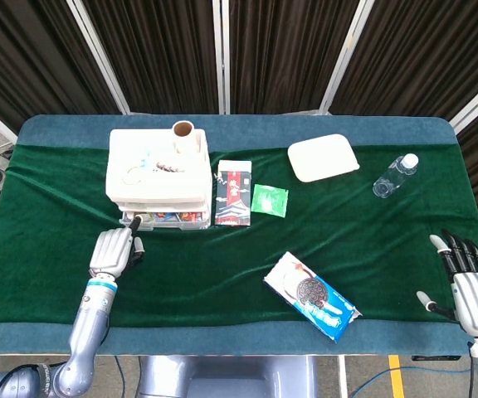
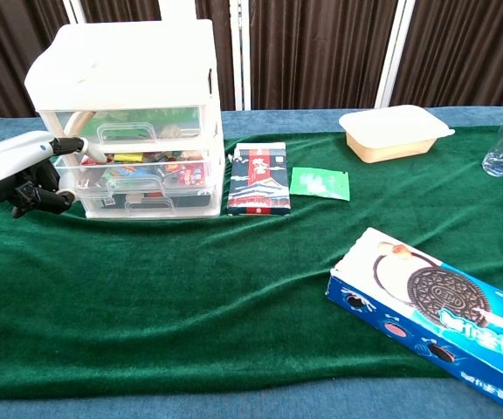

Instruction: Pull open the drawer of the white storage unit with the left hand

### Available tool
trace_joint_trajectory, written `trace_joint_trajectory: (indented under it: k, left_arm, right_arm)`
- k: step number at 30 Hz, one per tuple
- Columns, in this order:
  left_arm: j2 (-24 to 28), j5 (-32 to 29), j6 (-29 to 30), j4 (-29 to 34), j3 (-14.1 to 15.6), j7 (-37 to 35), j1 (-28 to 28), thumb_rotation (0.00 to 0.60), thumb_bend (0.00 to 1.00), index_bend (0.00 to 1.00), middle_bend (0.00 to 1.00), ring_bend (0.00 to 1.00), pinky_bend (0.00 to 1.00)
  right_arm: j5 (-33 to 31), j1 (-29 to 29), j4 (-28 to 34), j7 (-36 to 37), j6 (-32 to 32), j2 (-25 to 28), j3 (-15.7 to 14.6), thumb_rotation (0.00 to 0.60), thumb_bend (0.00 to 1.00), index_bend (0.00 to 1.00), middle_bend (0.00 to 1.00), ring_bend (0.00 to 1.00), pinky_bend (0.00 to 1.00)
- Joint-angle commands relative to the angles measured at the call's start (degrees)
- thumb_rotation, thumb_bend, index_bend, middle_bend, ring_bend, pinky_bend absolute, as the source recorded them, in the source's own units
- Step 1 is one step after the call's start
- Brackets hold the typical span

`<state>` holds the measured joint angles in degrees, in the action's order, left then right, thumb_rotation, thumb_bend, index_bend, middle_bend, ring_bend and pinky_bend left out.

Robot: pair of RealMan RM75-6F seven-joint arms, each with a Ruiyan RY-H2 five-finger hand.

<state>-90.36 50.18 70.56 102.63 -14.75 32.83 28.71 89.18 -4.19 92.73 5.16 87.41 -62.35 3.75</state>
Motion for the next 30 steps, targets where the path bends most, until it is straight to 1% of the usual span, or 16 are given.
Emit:
trace_joint_trajectory:
  k: [1, 10, 15, 23, 30]
  left_arm:
    - [0.2, -0.1, 0.0, 0.2, 0.3, -0.2, 0.2, 0.6, 0.87, 0.24, 0.95, 0.82, 0.75]
    - [1.7, 0.9, 0.1, 2.3, 1.8, -2.2, 0.1, 0.6, 0.87, 0.36, 0.95, 0.82, 0.75]
    - [2.5, 2.9, 0.8, 3.8, 3.3, -2.9, -0.3, 0.6, 0.88, 0.38, 0.95, 0.82, 0.75]
    - [3.4, 3.8, 1.2, 5.4, 4.9, -3.3, -0.5, 0.6, 0.88, 0.39, 0.95, 0.82, 0.75]
    - [3.9, 4.8, 1.4, 6.7, 6.5, -2.9, -0.6, 0.6, 0.88, 0.45, 0.95, 0.82, 0.75]
  right_arm:
    - [0.0, 0.0, 0.0, 0.1, 0.1, 0.0, 0.0, 0.6, 0.08, 0.07, 0.0, 0.0, 0.05]
    - [0.1, 0.0, -0.1, 0.1, 0.2, 0.0, 0.0, 0.6, 0.08, 0.07, 0.0, 0.0, 0.05]
    - [0.2, 0.0, 0.0, 0.0, 0.2, 0.0, 0.0, 0.6, 0.08, 0.07, 0.0, 0.0, 0.05]
    - [0.2, 0.1, 0.1, 0.1, 0.3, 0.1, 0.0, 0.6, 0.08, 0.07, 0.0, 0.0, 0.05]
    - [0.4, 0.1, 0.0, 0.2, 0.4, 0.1, -0.1, 0.6, 0.08, 0.07, 0.0, 0.0, 0.05]
